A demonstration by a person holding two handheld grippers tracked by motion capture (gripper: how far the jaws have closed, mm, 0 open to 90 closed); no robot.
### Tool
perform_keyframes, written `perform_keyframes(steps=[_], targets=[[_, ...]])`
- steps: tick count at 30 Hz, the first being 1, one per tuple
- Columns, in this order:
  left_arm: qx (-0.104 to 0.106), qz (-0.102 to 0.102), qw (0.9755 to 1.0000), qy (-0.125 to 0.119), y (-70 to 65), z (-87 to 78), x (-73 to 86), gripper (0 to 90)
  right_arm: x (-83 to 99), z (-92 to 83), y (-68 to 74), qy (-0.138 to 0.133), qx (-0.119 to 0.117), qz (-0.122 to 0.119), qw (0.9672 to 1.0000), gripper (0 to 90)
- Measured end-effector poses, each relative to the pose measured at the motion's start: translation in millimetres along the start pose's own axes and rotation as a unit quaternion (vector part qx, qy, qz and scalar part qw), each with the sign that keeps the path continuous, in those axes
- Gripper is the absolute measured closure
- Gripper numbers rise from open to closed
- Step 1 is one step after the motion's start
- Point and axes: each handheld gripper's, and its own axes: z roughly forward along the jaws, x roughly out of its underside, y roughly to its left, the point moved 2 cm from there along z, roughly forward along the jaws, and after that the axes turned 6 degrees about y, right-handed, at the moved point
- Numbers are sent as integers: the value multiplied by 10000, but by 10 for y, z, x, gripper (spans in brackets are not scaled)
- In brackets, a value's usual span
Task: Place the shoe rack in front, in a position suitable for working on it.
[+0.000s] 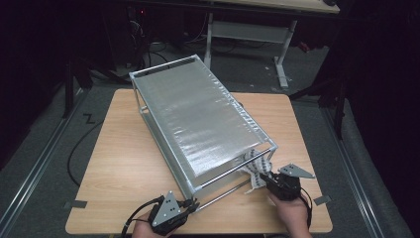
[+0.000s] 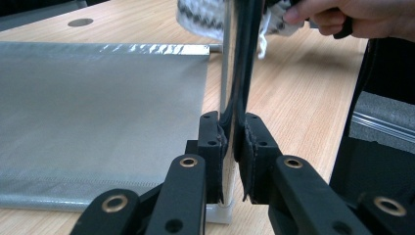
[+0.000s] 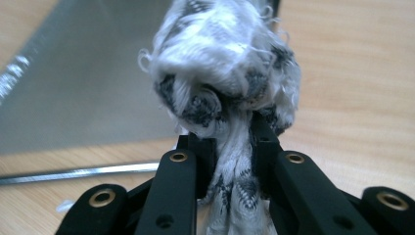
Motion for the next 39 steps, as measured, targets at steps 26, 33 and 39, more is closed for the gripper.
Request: perform_keyframes(steps=[26,33,39], targets=[[-115,71,9998,172,210,-39,-11,803,353,-355,-207,290,403,221,9985,773],[-132,38,9997,198,250,-35,-20,803,385,-619,-381,-102,758,487,9959,773],[-289,-133,9993,171,287,-122,43,804,275,-517,-336,-178,842,318,9958,770]])
